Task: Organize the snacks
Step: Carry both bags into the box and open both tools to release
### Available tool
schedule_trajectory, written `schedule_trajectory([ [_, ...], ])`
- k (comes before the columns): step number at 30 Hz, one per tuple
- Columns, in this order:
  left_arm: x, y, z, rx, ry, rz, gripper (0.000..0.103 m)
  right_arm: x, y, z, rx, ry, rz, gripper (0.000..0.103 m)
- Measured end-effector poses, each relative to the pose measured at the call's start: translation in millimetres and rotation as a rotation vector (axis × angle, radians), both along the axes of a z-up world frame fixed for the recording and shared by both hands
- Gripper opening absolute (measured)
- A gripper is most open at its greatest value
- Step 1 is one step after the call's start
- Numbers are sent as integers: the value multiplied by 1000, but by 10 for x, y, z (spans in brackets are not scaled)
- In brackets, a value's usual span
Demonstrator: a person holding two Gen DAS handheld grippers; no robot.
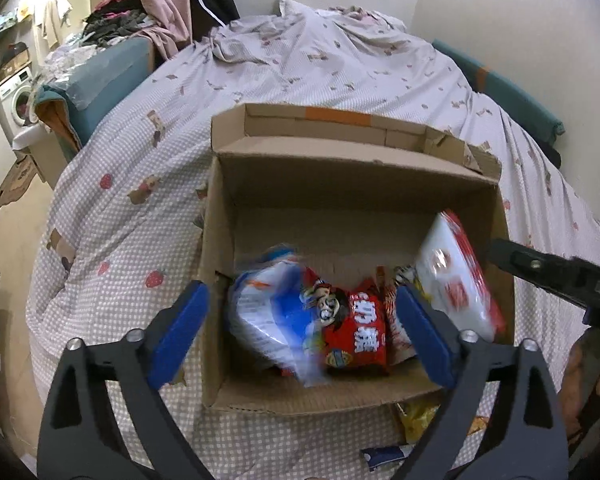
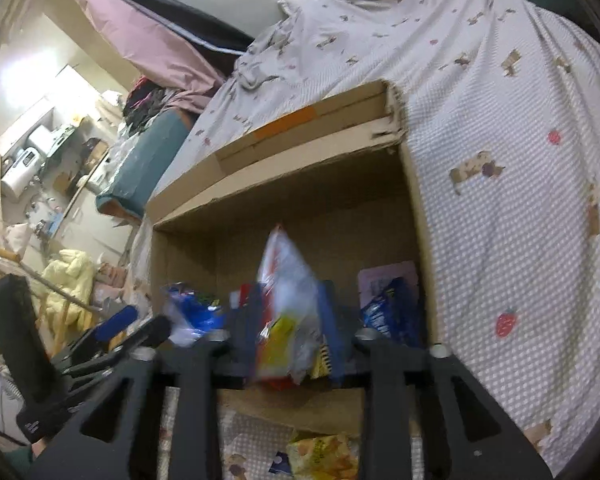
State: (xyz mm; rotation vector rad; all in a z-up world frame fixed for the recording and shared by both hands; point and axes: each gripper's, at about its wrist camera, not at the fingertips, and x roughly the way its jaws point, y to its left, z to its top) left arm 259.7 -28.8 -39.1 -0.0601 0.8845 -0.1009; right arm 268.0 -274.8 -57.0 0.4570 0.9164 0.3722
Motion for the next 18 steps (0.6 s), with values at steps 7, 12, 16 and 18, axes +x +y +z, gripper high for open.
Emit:
schedule_trajectory([
  [7,5,13,3,-2,5,1,94,-11,-85,59,-3,-36,-31,87],
  [12,3,15,7,0,2,3,94,3,-116,63,4,-36,-38,87],
  [16,-7,42,15,-2,-1,8,94,-2,-155,75,13,-35,-52,87],
  [18,-21,53,12,0,3,9,94,-7,-190,81,27,-32,-63,87],
])
